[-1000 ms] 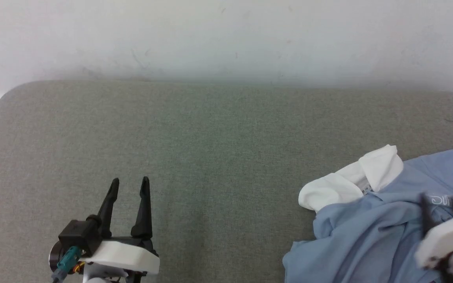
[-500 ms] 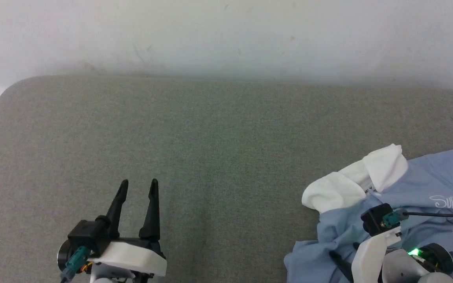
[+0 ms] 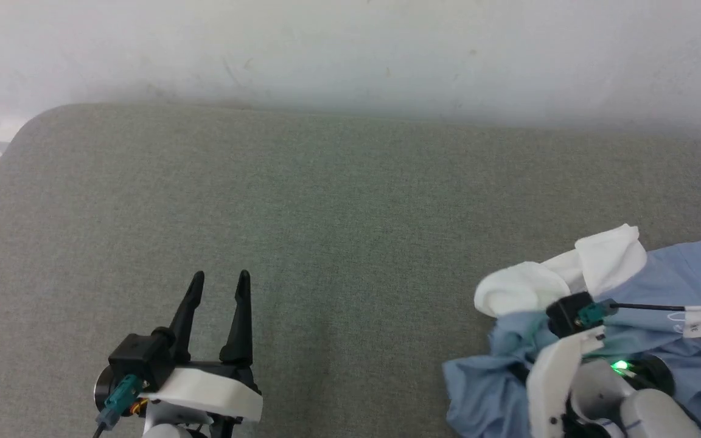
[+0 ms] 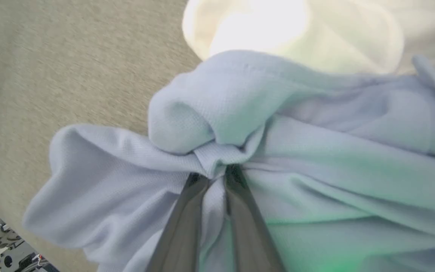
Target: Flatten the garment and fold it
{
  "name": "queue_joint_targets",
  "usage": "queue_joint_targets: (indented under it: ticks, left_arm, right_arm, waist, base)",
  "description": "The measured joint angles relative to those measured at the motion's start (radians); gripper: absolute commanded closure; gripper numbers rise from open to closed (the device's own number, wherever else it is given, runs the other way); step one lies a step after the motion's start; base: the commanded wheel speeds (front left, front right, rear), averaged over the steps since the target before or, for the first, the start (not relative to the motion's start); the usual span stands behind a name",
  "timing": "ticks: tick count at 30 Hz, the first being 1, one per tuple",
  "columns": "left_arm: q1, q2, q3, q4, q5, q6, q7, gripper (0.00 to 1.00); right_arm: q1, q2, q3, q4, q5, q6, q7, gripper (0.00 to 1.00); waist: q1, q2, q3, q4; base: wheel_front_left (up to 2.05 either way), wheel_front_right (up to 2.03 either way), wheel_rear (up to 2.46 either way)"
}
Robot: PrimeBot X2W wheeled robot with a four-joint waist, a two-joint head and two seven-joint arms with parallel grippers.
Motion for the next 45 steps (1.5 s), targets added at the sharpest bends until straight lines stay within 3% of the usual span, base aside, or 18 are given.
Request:
queue_joint_targets:
  ticks: [8,12,14,15,20,24,29,37,45]
  left_arm:
    - [-0.001,0.000,0.002,0.002,0.002,0.001,0.000,0.00]
    - [-0.002,0.000,-0.004,0.005,0.002,0.001,0.000,0.00]
    - [-0.004,0.000,-0.009,0.007,0.001,0.001,0.000,0.00]
    - [-0.005,0.000,-0.012,0.008,0.000,0.001,0.000,0.00]
    - [-0.005,0.000,-0.018,0.010,-0.002,0.007,0.000,0.00]
    - [-0.003,0.000,-0.007,0.013,-0.001,0.015,0.000,0.00]
    - [-0.001,0.007,0.007,0.032,0.002,0.015,0.000,0.00]
    - [0.002,0.029,0.003,0.075,0.010,0.015,0.030,0.00]
    - [-0.035,0.042,-0.085,0.156,-0.025,-0.019,0.283,0.00]
  right_arm:
    - [-0.159,0.140,0.101,0.036,0.006,0.000,-0.289,1.00]
    - [-0.218,0.172,0.168,0.122,0.026,0.000,-0.350,1.00]
    - [-0.226,0.176,0.204,0.182,0.027,0.000,-0.359,0.55]
    - [-0.226,0.177,0.218,0.208,0.028,0.000,-0.371,0.00]
    - [-0.224,0.181,0.242,0.238,0.028,0.001,-0.517,0.00]
    - [-0.187,0.179,0.212,0.156,-0.008,0.002,-0.669,0.00]
    - [-0.087,0.157,0.124,0.018,-0.061,0.002,-0.760,0.00]
    - [0.063,0.151,-0.081,-0.198,-0.179,0.002,-0.752,0.00]
    - [0.221,0.167,-0.231,-0.398,-0.238,0.002,-0.683,0.00]
  waist:
    - [0.0001,0.0000,-0.014,0.002]
    - [0.0002,0.0000,-0.010,0.009]
    - [0.0002,0.0000,-0.005,0.014]
    - [0.0002,0.0000,-0.002,0.017]
    - [0.0003,0.0000,0.009,0.022]
    - [0.0001,0.0000,0.002,0.012]
    - [0.0000,0.0000,-0.019,-0.011]
    - [0.0000,0.0000,-0.043,-0.071]
    - [-0.0001,0.0000,-0.052,-0.114]
  base:
    - [0.00,0.00,0.00]
    - [0.00,0.00,0.00]
    - [0.00,0.00,0.00]
    - [0.00,0.00,0.00]
    - [0.00,0.00,0.00]
    - [0.00,0.00,0.00]
    - [0.00,0.00,0.00]
    - [0.00,0.00,0.00]
    - [0.00,0.00,0.00]
